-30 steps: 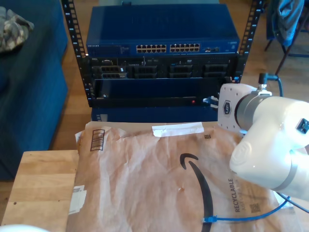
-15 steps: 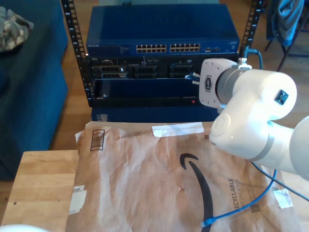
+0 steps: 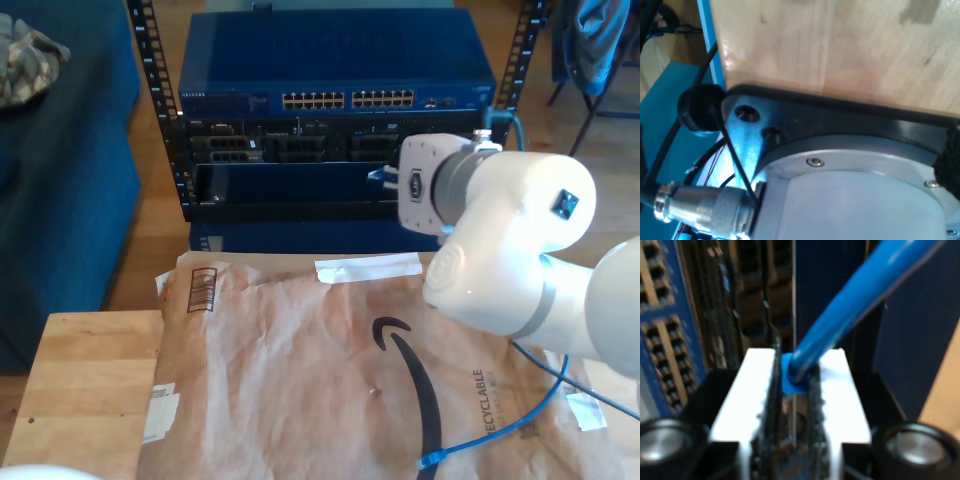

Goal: Grab the cable and plug it in

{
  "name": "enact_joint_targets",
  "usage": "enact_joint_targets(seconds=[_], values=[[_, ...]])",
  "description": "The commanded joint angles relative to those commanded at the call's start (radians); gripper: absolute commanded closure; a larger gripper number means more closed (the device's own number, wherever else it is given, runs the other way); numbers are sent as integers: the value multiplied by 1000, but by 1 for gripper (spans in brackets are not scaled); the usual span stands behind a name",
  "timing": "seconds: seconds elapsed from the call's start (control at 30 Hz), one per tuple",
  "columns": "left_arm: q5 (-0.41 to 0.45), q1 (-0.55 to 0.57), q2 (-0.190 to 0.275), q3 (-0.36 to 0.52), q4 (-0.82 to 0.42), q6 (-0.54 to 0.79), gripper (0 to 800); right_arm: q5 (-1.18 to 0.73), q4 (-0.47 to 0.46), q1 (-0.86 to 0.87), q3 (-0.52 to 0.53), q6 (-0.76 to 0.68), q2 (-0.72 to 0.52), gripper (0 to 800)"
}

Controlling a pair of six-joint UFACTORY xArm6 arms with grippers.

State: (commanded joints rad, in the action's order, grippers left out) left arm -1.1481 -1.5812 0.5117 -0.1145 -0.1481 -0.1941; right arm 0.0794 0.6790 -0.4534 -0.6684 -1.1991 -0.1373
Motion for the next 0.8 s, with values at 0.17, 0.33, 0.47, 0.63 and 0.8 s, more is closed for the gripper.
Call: enact_joint_targets(seconds=[0.17,0.33,0.47,0.63,0.8], values=[[0,0,0,0,0,0,0,2,-5,0,25,3,-12,800],[0,0,0,0,0,0,0,6,-14,0,52,0,-15,798],[0,0,0,0,0,0,0,68,-21,0,58,3,-9,798],[0,0,0,0,0,0,0,239,-21,-8,115,-3,2,798],[0,0,0,0,0,0,0,422,-23,-68,166,-6,5,798]])
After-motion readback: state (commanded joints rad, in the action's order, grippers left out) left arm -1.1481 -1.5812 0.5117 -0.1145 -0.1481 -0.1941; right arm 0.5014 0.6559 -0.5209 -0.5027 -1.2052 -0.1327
